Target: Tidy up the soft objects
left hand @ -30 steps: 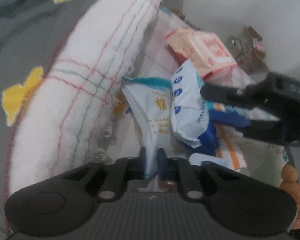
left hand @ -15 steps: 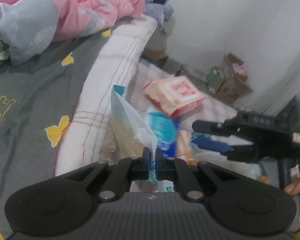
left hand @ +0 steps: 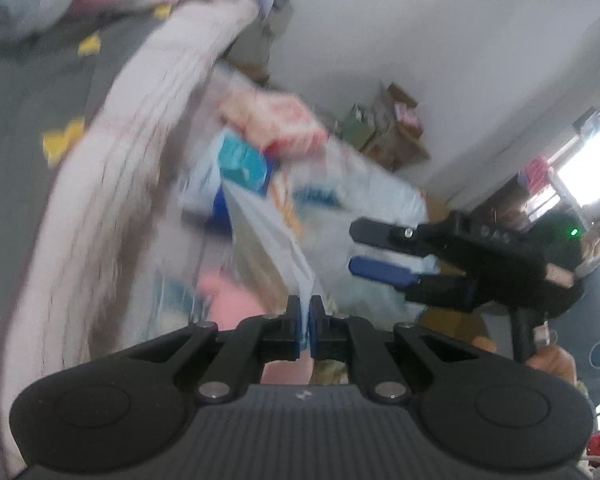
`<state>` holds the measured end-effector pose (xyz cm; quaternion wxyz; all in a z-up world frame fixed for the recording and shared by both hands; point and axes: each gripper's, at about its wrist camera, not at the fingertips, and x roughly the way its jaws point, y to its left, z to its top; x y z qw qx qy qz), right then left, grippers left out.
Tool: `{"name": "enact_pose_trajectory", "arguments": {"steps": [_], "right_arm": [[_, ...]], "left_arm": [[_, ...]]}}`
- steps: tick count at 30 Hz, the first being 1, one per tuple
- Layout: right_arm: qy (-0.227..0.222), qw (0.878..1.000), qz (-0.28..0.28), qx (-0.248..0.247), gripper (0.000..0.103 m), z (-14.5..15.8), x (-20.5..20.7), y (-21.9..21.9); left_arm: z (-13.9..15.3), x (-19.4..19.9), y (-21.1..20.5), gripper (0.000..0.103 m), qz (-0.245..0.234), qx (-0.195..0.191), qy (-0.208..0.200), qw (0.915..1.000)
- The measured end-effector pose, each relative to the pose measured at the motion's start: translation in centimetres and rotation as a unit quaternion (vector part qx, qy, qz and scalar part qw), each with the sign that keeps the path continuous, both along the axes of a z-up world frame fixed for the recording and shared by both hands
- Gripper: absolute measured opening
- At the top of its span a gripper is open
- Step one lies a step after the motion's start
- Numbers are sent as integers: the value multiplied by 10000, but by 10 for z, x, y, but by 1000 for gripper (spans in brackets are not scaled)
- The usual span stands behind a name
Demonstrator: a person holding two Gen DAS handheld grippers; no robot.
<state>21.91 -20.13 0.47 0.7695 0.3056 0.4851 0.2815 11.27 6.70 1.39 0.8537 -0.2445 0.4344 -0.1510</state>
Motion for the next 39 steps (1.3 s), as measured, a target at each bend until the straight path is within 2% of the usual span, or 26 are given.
{"name": "enact_pose_trajectory", "arguments": {"steps": [4, 10, 11, 15, 18, 20, 23, 27, 29, 32, 36, 39], "right_arm": [[-21, 9997, 217, -133, 57, -12, -10, 15], [14, 9991, 427, -30, 57, -24, -4, 29], [-10, 9990, 457, -15, 55, -25, -3, 32], [-99, 9982, 581, -134, 35, -26, -5, 41], [-150, 9981, 567, -166, 27, -23, -7, 41], [-180, 9982, 560, -150, 25, -21, -8, 40], [-255, 9979, 564, -208, 23, -18, -11, 40], [-399, 9973, 558, -262, 19, -12, -15, 39], [-481, 9972, 538, -203, 18, -5, -19, 35], [-674, 9966, 472, -102, 18, 9, -27, 23], [-998, 9947, 263, -44, 18, 32, -40, -8], [-1216, 9925, -94, -77, 18, 47, -51, -45]], "left_arm": [[-16, -4, 4, 4, -40, -34, 223, 9997], [-20, -1, 8, 4, -38, 116, 267, 9996], [-20, -1, 8, 5, -33, 118, 266, 9996], [-17, 1, 7, 8, -16, 282, 225, 9993], [-14, 3, 5, 10, 21, 405, 177, 9990], [-14, 6, 5, 19, 48, 377, 217, 9990], [-14, 9, 4, 23, 133, 338, 218, 9991], [-7, 7, -5, 20, 85, 572, 41, 9983], [2, 2, -11, 14, 12, 687, -118, 9976], [16, -3, -20, 14, -119, 750, -306, 9966], [41, -3, -47, 14, -526, 849, -606, 9931], [52, 6, -79, 14, -947, 874, -762, 9887]]}}
